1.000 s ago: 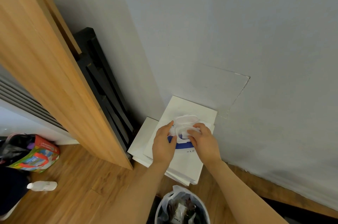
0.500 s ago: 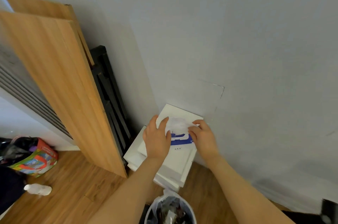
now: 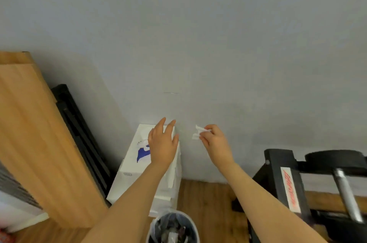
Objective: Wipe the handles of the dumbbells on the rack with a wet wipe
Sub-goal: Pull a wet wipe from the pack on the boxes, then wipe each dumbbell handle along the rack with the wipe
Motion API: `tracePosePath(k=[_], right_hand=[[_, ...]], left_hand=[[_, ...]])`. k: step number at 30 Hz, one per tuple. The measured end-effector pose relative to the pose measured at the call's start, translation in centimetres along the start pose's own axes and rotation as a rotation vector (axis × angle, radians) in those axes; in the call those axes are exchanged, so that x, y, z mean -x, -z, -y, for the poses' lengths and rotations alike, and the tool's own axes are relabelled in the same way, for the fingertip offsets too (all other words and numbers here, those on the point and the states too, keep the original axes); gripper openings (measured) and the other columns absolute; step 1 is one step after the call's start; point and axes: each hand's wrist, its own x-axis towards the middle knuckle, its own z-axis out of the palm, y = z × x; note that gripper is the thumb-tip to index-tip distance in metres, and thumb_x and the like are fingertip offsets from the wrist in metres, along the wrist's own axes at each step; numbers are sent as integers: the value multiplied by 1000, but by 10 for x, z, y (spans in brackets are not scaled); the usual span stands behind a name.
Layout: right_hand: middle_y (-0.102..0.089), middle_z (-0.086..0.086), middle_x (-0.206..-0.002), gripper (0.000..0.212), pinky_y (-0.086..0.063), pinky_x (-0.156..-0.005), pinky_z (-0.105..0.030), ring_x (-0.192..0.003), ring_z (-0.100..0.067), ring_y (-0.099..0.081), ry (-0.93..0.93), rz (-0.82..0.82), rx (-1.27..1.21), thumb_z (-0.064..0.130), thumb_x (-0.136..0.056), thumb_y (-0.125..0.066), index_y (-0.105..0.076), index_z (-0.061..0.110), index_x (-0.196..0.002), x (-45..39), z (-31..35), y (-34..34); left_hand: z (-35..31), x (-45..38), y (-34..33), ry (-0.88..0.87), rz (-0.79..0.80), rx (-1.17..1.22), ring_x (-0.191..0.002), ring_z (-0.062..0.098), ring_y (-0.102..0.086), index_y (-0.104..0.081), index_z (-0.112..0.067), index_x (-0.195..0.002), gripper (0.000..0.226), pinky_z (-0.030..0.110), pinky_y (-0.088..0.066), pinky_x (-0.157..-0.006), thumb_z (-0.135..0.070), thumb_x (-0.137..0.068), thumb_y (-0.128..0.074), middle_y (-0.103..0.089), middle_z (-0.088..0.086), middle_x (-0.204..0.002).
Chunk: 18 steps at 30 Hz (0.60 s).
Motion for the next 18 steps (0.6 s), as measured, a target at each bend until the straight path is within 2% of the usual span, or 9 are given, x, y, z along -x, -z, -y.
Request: tracePosePath(k=[2, 4, 5, 8, 10, 15, 17, 18], right_hand=[[-50, 9, -91, 11, -39, -61, -14, -75, -6, -47, 15, -46, 95, 26, -94, -55, -59, 19, -102, 34, -5, 20], [-53, 3, -83, 9, -37, -58, -20, -73, -11, -49, 15, -109, 130, 25, -93, -55, -59, 20, -99, 69, -13, 37], [-53, 3, -84, 10, -37, -60, -21, -75, -11, -50, 6, -141, 190, 25, -93, -54, -59, 20, -100, 87, -16, 46], [-47, 8, -103, 20, -35, -69, -9, -90, -6, -46, -2, -222, 265, 24, -97, -52, -61, 11, -110, 136, -32, 76], [-45, 8, -106, 24, -33, -71, -9, -93, -5, -44, -29, -250, 286, 23, -97, -51, -63, 8, -110, 164, -46, 98], [-58, 7, -91, 10, -44, -62, -13, -81, -5, -60, -24, -382, 376, 24, -97, -52, -57, 22, -106, 206, -71, 163], [-60, 7, -88, 7, -46, -62, -19, -78, -2, -60, 10, -412, 379, 25, -97, -52, -56, 28, -102, 216, -85, 190], [-62, 5, -88, 7, -50, -66, -26, -78, -4, -62, 13, -393, 390, 26, -97, -52, -56, 31, -98, 222, -92, 206]], left_hand=[[-14, 20, 2, -65, 12, 34, -142, 28, -33, -44, -28, -146, 49, 44, -26, -116, -36, -99, -55, -31, 3, -159], [-27, 44, 1, -145, 32, 42, -142, 28, -33, -45, -25, -146, 47, 45, -24, -117, -33, -100, -54, -32, 5, -158], [-34, 57, -1, -184, 45, 39, -143, 28, -32, -45, -24, -146, 47, 45, -23, -117, -32, -100, -54, -32, 7, -158], [-55, 99, -7, -260, 80, 27, -142, 28, -32, -46, -23, -146, 47, 45, -24, -116, -30, -100, -53, -33, 9, -157], [-75, 126, -13, -296, 102, 31, -140, 30, -36, -48, -21, -144, 46, 45, -25, -115, -29, -99, -55, -36, 10, -155], [-138, 177, -33, -369, 130, 35, -140, 28, -35, -47, -23, -145, 47, 44, -25, -114, -30, -99, -55, -36, 10, -155], [-164, 196, -44, -367, 134, 48, -141, 28, -34, -46, -24, -146, 47, 43, -22, -115, -30, -100, -54, -35, 10, -155], [-177, 205, -51, -366, 135, 47, -141, 27, -33, -44, -25, -147, 48, 42, -21, -116, -31, -100, -53, -34, 9, -156]])
